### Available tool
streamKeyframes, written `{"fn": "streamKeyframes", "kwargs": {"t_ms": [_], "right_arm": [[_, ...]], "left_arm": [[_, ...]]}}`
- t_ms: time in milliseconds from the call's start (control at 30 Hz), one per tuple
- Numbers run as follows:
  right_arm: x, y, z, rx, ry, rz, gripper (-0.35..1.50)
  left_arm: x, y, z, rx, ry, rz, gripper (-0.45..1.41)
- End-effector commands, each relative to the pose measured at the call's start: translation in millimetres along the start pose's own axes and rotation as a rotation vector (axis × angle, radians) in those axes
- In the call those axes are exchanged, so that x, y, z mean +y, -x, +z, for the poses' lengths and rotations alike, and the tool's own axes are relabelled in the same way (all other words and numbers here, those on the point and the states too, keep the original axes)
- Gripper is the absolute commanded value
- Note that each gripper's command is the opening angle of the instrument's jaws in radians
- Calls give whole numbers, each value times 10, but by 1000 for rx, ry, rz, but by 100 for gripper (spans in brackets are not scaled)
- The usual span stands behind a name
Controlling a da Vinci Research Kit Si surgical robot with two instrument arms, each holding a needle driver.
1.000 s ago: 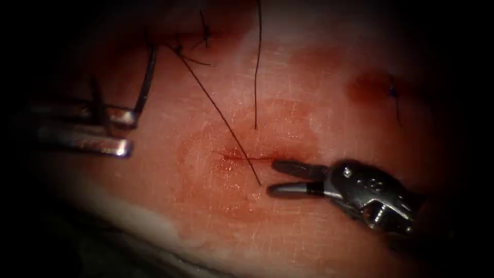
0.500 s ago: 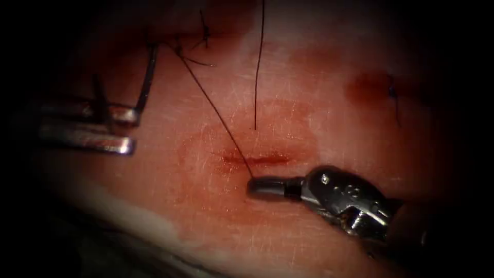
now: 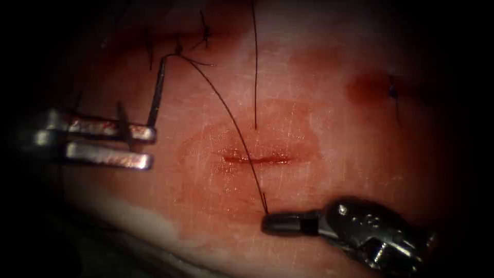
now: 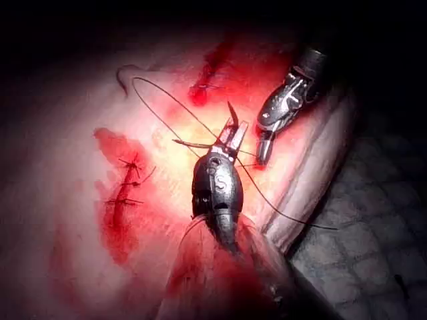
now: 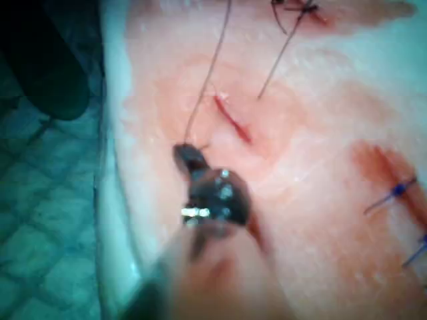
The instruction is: Wound Closure
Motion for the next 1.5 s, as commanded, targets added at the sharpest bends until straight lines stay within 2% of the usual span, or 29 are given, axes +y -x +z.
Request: {"fn": "streamKeyframes", "kwargs": {"t_ms": [33, 333, 500, 600, 633, 667, 700, 833, 1033, 1100, 1167, 1300, 1500], "right_arm": [[-19, 1, 12, -5, -24, -4, -35], [-78, -7, 17, -27, -93, -33, -35], [-102, -16, 17, -22, -107, -34, -35], [-109, -23, 16, 13, -105, -29, -35], [-107, -28, 13, 54, -78, -98, -35], [-105, -30, 10, 67, -61, -129, -10], [-102, -32, 7, 76, -42, -154, 7], [-85, -44, -17, 115, 53, -241, 59], [-52, -44, -50, 120, 155, -340, 69], [-42, -40, -56, 103, 185, -366, 79], [-32, -36, -61, 79, 214, -381, 81], [-19, -27, -57, 63, 248, -410, 98], [-7, -11, -33, 51, 250, -423, 96]], "left_arm": [[3, 12, 9, 0, 2, -6, -45], [8, 35, 17, -8, 1, 2, -45], [14, 39, 9, -8, 7, 6, -45], [19, 43, -3, -8, 15, 11, -45], [20, 47, -11, -13, 9, 8, -45], [21, 49, -15, -15, 6, 10, -45], [21, 52, -18, -18, 3, 0, -45], [22, 62, -28, -27, -11, 2, -45], [21, 80, -37, -38, -28, -1, -45], [20, 84, -40, -41, -32, -4, -45], [18, 88, -42, -43, -36, -8, -45], [18, 92, -42, -47, -44, -13, -45], [19, 91, -42, -50, -51, -14, -45]]}}
